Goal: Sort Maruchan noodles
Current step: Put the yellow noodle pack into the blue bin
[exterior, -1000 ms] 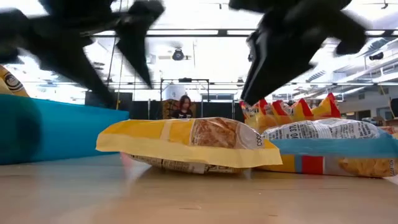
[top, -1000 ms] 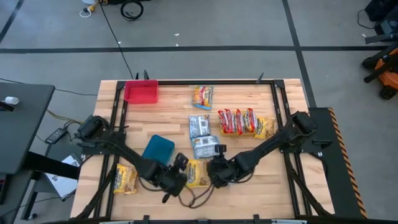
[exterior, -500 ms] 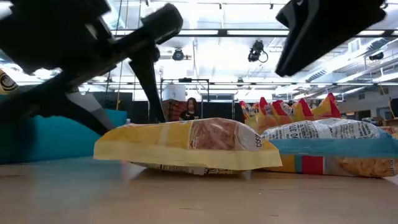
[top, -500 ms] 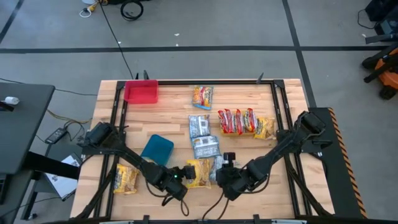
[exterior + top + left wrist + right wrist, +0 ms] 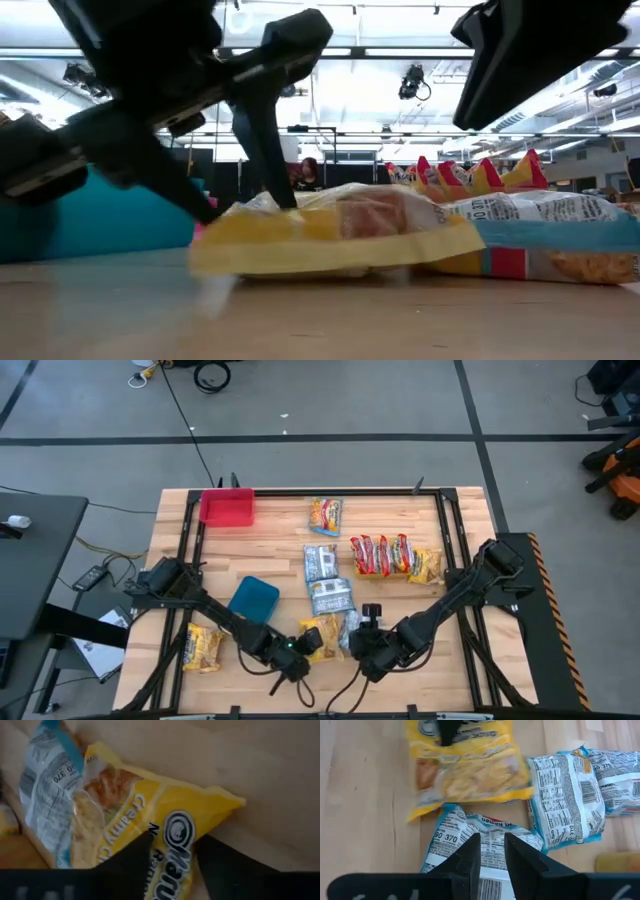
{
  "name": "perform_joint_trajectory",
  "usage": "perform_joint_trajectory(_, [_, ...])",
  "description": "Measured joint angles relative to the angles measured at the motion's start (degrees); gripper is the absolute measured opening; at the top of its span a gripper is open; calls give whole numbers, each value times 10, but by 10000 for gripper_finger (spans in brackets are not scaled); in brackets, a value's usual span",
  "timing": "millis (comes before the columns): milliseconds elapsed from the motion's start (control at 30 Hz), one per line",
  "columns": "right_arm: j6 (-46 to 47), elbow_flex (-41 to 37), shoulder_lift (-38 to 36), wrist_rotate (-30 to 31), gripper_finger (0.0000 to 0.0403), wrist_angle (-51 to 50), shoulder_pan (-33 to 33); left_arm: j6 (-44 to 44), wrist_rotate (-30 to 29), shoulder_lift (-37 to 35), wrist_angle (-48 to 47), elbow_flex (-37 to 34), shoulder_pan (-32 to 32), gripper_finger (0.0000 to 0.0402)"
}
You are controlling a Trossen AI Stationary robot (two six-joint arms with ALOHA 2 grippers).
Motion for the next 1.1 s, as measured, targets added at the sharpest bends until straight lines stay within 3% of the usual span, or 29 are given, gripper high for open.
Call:
perform_joint_trajectory(167, [6,0,-4,-15,93,-34,8,-52,-9,0,5,4,-1,38])
perform_joint_trajectory(233, [19,0,-11,-14,93,-62,12,-95,-7,-1,-10,19,-1,12])
perform_joint_trajectory(367, [49,0,-22,-11,93,-96,13,-141,-5,-5,-85,75,1,7])
perform_joint_trajectory(500, [51,0,-26,6,93,-88,13,-193,1,-15,-228,151,11,5])
perform_joint_trajectory(700, [41,0,-26,14,93,-67,11,-315,48,-29,-554,271,49,3])
perform_joint_trajectory(800, [18,0,-26,19,93,-43,6,-360,80,-43,-667,310,67,2])
perform_joint_trajectory(967, [-25,0,-26,18,93,19,-10,-396,146,-84,-747,320,101,1])
perform_joint_trajectory(1100, [-59,0,-26,18,93,57,-25,-408,186,-121,-751,288,127,1])
